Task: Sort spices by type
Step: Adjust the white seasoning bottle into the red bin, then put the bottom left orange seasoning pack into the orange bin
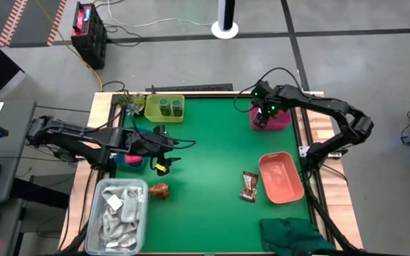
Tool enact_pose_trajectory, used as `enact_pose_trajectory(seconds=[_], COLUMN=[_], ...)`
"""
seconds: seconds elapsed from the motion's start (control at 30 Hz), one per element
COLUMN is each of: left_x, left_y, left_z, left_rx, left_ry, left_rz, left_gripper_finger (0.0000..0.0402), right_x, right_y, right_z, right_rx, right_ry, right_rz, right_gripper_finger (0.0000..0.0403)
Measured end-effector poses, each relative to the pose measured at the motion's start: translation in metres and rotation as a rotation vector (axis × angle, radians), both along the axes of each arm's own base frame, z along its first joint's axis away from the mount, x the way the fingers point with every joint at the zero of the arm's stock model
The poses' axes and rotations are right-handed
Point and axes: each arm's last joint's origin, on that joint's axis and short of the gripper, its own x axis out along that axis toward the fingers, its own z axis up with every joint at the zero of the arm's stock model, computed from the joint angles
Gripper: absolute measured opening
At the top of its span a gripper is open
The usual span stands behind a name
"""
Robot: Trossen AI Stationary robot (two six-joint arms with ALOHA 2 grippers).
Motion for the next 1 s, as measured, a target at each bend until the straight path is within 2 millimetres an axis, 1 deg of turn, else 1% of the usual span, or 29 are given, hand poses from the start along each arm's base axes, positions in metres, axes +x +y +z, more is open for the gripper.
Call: enact_pose_trajectory(seconds=[0.2,0.33,0.43,0.6,0.7,0.83,0.93,1.0], left_x=[0.000,0.000,0.000,-0.001,-0.002,-0.002,-0.002,-0.003], left_y=[-0.001,-0.001,-0.002,-0.007,-0.008,-0.008,-0.008,-0.008], left_z=[0.000,0.000,0.000,-0.001,-0.002,-0.002,-0.002,-0.003], left_rx=[0.003,0.024,0.036,0.054,0.060,0.060,0.047,0.023], left_ry=[0.000,0.005,0.011,0.027,0.040,0.039,0.039,0.052], left_rz=[-0.006,-0.022,-0.038,-0.075,-0.082,-0.082,-0.077,-0.086], left_gripper_finger=[0.0273,0.0273,0.0273,0.0273,0.0273,0.0273,0.0273,0.0273], right_x=[-0.002,-0.002,-0.003,-0.004,-0.005,-0.001,0.000,0.003], right_y=[0.002,0.003,0.003,0.004,0.005,0.002,0.001,0.006], right_z=[0.003,0.003,0.003,0.002,0.003,0.021,0.042,0.056], right_rx=[0.012,0.014,0.018,0.032,0.043,0.024,0.024,0.029], right_ry=[-0.008,0.005,0.009,0.010,0.019,-0.002,-0.007,-0.012], right_rz=[0.023,0.047,0.045,0.008,-0.002,-0.002,-0.013,-0.018], right_gripper_finger=[0.0261,0.0275,0.0299,0.0355,0.0381,0.0395,0.0397,0.0397])
